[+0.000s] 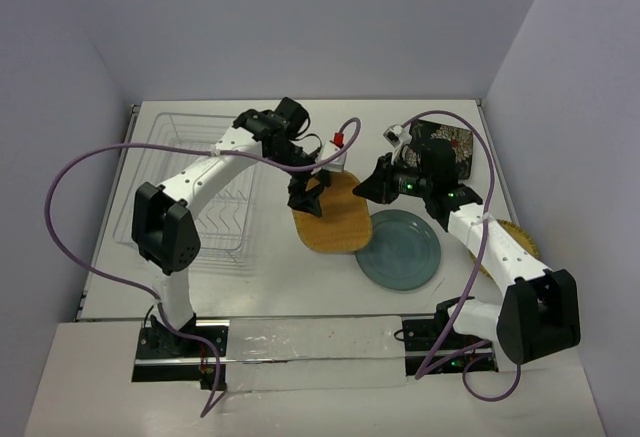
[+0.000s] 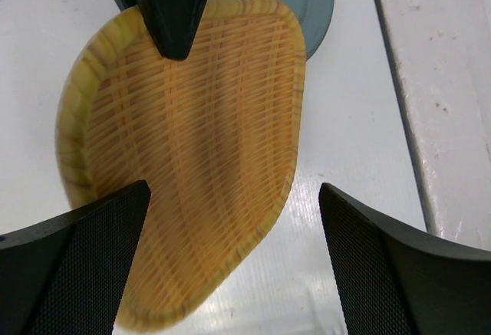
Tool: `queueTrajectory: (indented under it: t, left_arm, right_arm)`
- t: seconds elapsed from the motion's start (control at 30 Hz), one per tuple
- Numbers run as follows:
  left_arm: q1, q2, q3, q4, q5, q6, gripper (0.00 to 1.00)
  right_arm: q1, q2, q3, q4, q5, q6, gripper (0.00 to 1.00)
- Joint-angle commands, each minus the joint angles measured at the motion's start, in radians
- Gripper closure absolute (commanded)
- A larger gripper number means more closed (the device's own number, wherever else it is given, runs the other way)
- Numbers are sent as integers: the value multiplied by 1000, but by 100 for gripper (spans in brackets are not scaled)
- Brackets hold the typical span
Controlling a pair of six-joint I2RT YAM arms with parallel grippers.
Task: Load the plates into the dish rack
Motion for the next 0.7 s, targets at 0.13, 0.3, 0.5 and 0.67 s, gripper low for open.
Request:
queueTrajectory:
  t: [0.13, 0.3, 0.5, 0.67]
  left_arm:
    - [2, -235, -91, 201, -160, -83, 1]
    - [28, -248, -89, 285, -216, -140, 1]
    - [35, -122, -5, 222, -184, -124, 1]
    - [35, -82, 26, 172, -91, -75, 1]
  right_arm:
    - [11, 0, 79, 14, -9, -13, 100]
    - [13, -22, 59, 14, -28, -22, 100]
    - [27, -61, 47, 14, -51, -33, 100]
    - [40, -66, 53, 16, -61, -41, 100]
